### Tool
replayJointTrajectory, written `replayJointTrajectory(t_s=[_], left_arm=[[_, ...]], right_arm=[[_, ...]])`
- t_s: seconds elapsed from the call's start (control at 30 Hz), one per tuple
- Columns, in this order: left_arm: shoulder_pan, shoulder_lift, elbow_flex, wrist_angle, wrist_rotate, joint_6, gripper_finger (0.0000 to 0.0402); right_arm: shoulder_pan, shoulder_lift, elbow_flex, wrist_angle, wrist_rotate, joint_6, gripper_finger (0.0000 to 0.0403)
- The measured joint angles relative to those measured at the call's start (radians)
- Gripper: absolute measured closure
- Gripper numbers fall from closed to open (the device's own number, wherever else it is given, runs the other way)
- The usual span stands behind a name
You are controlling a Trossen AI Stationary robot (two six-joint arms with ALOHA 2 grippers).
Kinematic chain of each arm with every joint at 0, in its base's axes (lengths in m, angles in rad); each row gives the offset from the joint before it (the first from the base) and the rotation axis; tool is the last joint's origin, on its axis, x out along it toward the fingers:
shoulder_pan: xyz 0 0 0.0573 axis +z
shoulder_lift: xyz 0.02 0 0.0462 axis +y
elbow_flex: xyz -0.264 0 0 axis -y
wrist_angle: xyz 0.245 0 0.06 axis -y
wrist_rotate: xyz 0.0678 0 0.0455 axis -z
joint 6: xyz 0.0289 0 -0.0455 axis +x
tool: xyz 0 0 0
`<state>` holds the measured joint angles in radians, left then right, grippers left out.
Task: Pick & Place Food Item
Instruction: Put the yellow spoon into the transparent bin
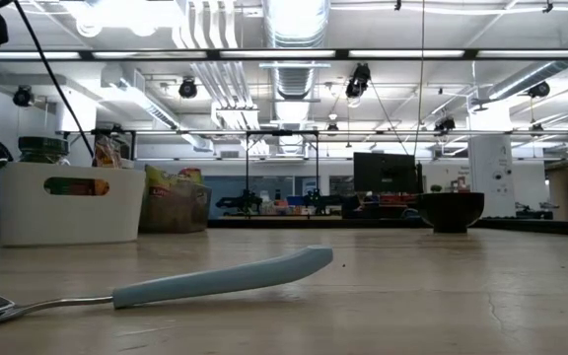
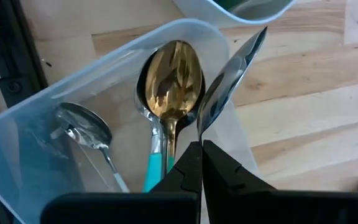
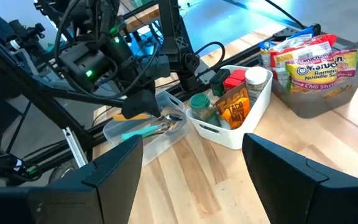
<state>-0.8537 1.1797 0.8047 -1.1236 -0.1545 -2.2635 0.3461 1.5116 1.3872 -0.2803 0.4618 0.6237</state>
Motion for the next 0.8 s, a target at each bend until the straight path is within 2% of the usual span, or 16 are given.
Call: replayJointTrajectory(t_s=[0.2, 0.37, 0.8], left_arm=[[-0.035, -0.001, 0.025, -0.014, -0.003, -0.012, 0.0401], [-0.048, -0.001, 0.076, -0.100, -0.008, -0.022, 0.0401], [-0.051, 0.003, 0.007, -0.082, -0.010, -0.053, 0.0401]], right_arm=[[0.000, 0.000, 0.000, 0.001, 0.000, 0.005, 0.0131], [0.000, 0.000, 0.000, 0.001, 0.000, 0.005, 0.0131], [-0.006, 0.000, 0.000, 0.000, 0.001, 0.005, 0.0131]])
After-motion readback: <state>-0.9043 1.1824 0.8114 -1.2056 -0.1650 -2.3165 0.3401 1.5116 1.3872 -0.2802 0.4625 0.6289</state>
